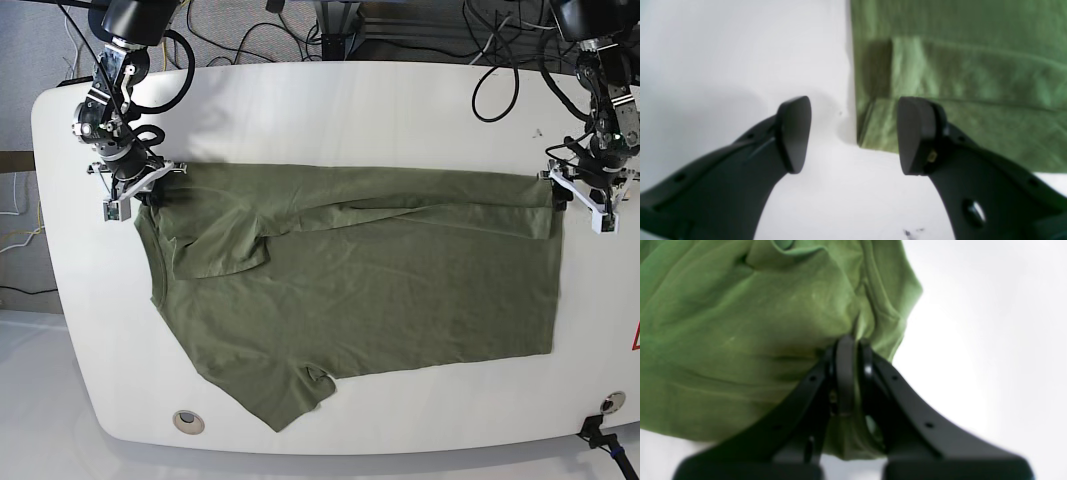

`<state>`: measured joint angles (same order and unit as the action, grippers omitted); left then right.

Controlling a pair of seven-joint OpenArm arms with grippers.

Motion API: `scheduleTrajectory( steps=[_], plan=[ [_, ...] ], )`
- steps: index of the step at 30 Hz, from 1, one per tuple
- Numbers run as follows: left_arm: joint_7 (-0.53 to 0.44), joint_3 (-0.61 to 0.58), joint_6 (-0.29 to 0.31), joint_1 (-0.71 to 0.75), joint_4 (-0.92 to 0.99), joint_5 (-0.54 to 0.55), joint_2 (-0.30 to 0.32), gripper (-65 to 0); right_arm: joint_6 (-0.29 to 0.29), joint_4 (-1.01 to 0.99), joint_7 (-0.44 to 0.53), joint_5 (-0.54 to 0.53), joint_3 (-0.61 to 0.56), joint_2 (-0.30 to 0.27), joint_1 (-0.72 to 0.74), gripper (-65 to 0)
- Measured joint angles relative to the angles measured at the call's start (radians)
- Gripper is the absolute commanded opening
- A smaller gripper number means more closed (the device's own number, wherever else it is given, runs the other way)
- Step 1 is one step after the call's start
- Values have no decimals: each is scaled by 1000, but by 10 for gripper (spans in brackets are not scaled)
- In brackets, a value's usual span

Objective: Fold the T-shirt properly
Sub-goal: 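Drag the shirt further toward the robot with both grippers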

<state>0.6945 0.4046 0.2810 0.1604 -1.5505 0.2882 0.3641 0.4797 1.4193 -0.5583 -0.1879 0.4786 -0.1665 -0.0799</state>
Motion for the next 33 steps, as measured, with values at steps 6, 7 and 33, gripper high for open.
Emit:
scheduleTrajectory(
  steps=[6, 7, 33],
  plan=[
    [-4, -4, 101, -8, 57, 4, 1, -267, 0, 0, 0, 0, 0, 0, -2, -650],
    [-3, -6, 111, -11, 73, 2, 1, -267, 0, 0, 0, 0, 0, 0, -2, -650],
    [-38, -51, 233, -22, 163, 8, -8, -650, 40, 61, 3, 2, 3, 21, -80, -650]
  ],
)
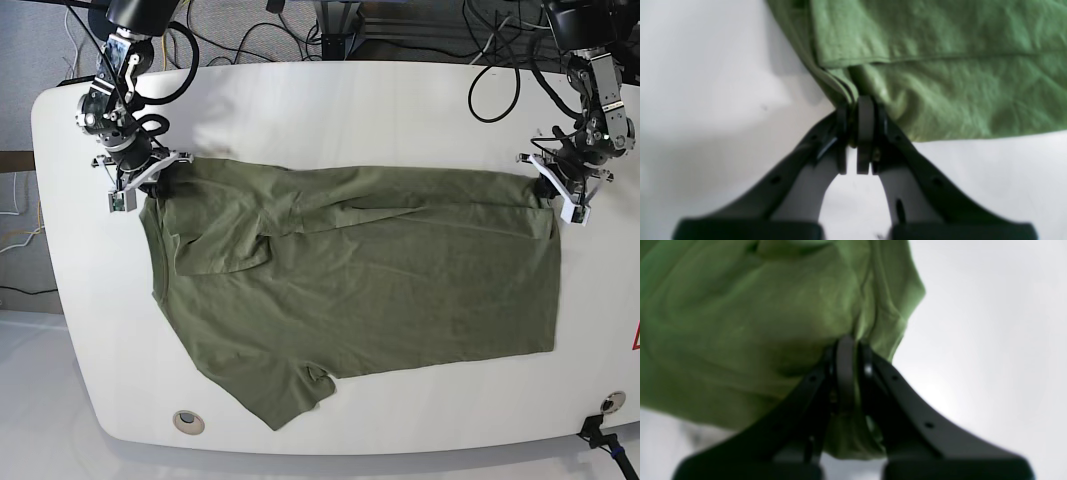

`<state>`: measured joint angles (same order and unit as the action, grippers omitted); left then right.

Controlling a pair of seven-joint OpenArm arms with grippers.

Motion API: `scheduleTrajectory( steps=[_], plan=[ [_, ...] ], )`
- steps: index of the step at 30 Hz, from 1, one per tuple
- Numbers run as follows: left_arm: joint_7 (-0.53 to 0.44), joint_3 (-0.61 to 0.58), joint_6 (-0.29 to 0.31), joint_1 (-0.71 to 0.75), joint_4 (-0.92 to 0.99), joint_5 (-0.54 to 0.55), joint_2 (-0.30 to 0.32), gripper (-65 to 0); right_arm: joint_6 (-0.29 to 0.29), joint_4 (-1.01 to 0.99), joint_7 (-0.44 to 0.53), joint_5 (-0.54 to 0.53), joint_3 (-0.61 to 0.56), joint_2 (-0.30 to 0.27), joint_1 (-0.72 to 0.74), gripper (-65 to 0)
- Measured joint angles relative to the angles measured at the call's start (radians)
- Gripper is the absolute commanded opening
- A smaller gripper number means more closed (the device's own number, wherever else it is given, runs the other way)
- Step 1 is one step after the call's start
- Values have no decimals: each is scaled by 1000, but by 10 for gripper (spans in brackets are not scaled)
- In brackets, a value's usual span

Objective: Fold the T-shirt properly
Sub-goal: 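Drag the shirt further toward the robot with both grippers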

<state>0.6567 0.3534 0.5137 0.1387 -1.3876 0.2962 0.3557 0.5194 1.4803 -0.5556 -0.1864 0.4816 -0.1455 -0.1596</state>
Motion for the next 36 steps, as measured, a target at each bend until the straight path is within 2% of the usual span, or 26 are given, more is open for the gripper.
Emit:
scheduleTrajectory(
  steps=[3, 12, 18, 23, 26, 30, 34, 36],
  plan=[
    [-5, 15, 29, 79, -64, 9, 2, -650, 4, 68, -2, -4, 1, 1, -82, -650],
    [5, 48, 33, 394, -303, 3, 2, -650, -2, 265, -10, 2, 1, -1, -345, -650],
    [9, 74, 37, 496, -360, -4, 15, -647, -2, 340, -21, 3, 2, -2, -449, -650],
    [29, 74, 39, 510, -369, -10, 45, -445, -2, 344, -22, 4, 2, -1, -450, -650],
    [31, 74, 37, 509, -372, -9, 49, -355, -2, 343, -32, 9, 2, -1, -433, -645],
    [35, 74, 37, 478, -393, -9, 61, -294, -3, 343, -31, 15, 1, -2, -431, -448],
    [32, 73, 37, 434, -397, -8, 106, -252, -4, 375, -63, 31, 0, -2, -438, -251],
    [35, 74, 37, 421, -404, -8, 128, -237, 1, 419, -60, 29, -2, 0, -443, -186]
  ],
)
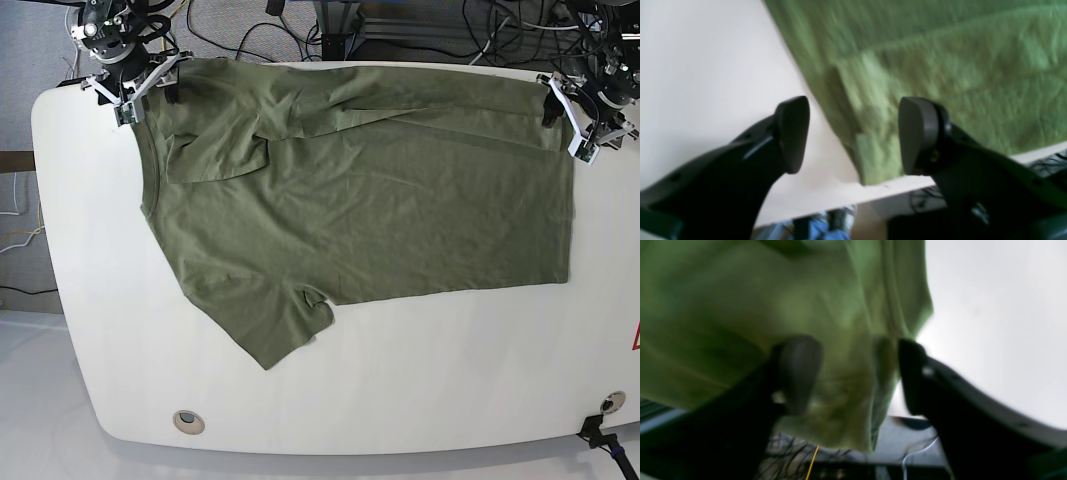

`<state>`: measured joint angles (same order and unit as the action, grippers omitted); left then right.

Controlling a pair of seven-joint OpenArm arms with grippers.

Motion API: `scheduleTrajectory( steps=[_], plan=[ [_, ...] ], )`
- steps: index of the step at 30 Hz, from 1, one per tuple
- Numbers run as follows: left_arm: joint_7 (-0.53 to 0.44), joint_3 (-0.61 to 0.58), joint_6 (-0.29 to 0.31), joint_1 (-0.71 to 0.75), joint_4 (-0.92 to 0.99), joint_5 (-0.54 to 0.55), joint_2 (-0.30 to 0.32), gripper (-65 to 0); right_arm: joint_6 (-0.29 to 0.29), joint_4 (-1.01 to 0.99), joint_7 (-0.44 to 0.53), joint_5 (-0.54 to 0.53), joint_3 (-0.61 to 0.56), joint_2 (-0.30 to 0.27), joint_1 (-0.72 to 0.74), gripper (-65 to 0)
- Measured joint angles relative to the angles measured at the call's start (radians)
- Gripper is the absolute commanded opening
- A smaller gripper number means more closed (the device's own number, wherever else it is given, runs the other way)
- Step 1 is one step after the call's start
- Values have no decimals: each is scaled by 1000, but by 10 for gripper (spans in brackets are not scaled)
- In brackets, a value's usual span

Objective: Fold the T-shirt properly
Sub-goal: 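Drag the shirt further toward the robot with both grippers, then release and move the left gripper to the shirt's hem corner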

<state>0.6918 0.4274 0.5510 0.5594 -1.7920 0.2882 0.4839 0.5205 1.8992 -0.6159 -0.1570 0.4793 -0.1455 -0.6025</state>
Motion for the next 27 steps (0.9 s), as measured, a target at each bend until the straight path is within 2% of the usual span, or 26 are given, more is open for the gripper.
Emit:
scheduleTrajectory(
  steps=[6, 11, 13, 15, 17, 25, 27],
  plan=[
    [2, 103, 2, -120, -48, 1, 4, -228, 1, 55, -9, 2, 1, -4, 54, -177],
    [-3, 86, 0, -291, 23, 0, -9, -228, 3, 57, -5, 0, -2, -3, 185, -177],
    [5, 60, -4, -366, 89, -6, -29, -228, 3, 53, -15, -3, -5, -2, 234, -177],
    [6, 29, 4, -439, 158, 2, -31, -228, 12, 37, -93, -2, -6, 1, 296, -177],
    [-1, 8, -3, -524, 256, -3, -29, -228, 5, 30, -131, 5, -3, 1, 350, -177],
    [-3, -36, -4, -849, 724, -8, -28, -228, 5, -41, -148, 2, -5, 1, 413, -177],
    [-19, -35, -5, -918, 832, -60, -23, -228, 4, -46, -148, 4, -5, 1, 416, -177]
  ],
)
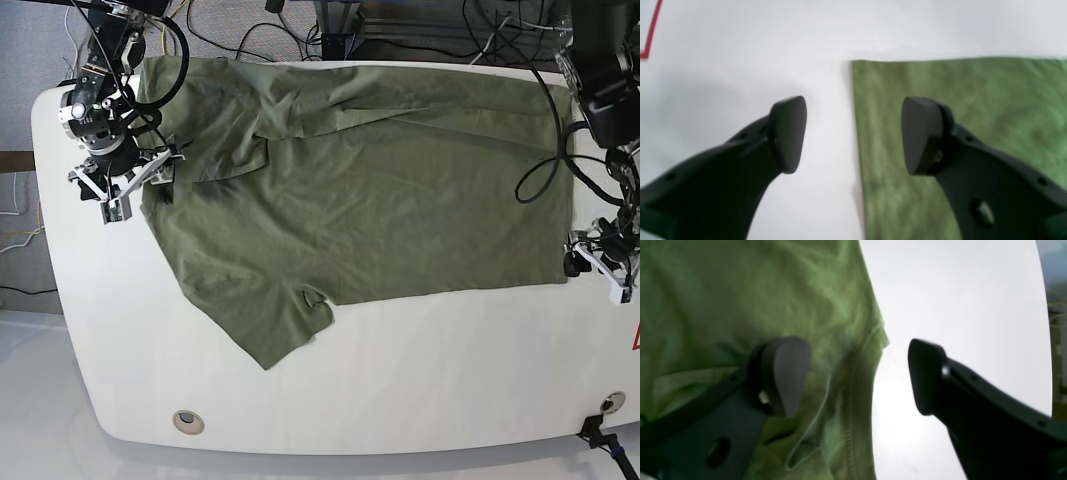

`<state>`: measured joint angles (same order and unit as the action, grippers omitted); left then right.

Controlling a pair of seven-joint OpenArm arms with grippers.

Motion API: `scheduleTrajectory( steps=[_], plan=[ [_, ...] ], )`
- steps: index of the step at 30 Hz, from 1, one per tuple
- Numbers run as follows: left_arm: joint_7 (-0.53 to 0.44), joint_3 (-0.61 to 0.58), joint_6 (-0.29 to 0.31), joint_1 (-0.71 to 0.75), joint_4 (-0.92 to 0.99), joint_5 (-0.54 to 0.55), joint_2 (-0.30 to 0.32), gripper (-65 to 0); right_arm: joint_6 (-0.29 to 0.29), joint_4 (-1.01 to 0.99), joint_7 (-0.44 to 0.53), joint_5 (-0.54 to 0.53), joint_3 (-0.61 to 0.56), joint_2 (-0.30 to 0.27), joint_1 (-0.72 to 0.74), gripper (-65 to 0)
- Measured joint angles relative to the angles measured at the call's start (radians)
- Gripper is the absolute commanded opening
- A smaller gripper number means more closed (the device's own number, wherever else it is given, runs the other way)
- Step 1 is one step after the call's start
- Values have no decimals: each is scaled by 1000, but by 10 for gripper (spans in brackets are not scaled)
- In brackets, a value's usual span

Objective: Fold the T-shirt properly
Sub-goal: 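Release and move the left gripper to the shirt's hem corner, then move the right gripper to the sleeve and grasp the hem edge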

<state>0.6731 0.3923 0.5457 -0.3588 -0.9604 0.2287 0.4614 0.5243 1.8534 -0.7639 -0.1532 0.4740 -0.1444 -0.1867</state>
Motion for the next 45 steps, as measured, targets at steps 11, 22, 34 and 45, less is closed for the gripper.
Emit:
scheduleTrajectory(
  steps=[11, 22, 34, 45],
  plan=[
    [-207, -100, 1, -199, 425, -58, -14, -227, 0, -2, 0, -3, 0, 0, -3, -177],
    [-253, -100, -5, -202, 470, -52, -43, -388, 2, -3, -5, -3, 3, 0, 12, -179],
    [-246, -101, 2, -199, 468, -55, -51, -650, 0, -444, 4, -2, 0, -1, 448, -177],
    [-245, -101, 2, -198, 468, -55, -51, -650, -12, -998, 159, 7, -78, -48, 779, -177]
  ],
)
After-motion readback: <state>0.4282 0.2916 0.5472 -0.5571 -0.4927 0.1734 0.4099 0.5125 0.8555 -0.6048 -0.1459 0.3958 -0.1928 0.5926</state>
